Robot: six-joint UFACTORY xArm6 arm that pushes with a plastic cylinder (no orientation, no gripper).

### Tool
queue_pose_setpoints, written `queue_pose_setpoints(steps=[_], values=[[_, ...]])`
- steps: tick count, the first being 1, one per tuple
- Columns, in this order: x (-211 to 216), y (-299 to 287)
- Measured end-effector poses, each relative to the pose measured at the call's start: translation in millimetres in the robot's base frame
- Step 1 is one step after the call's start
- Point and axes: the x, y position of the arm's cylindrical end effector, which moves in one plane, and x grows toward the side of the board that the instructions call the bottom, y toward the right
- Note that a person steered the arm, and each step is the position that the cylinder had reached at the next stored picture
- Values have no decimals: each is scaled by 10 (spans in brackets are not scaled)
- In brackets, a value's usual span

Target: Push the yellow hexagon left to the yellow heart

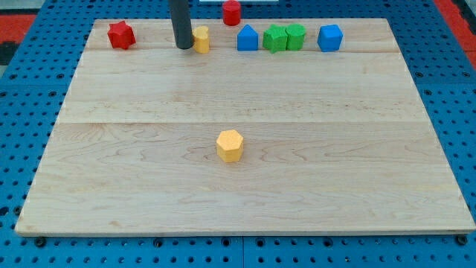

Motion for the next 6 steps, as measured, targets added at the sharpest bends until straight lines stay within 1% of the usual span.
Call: queue_pose_setpoints(steps=[2,3,4,5,6], values=[[-14,333],[380,197],[1067,664],[1806,1319],[2604,1381]])
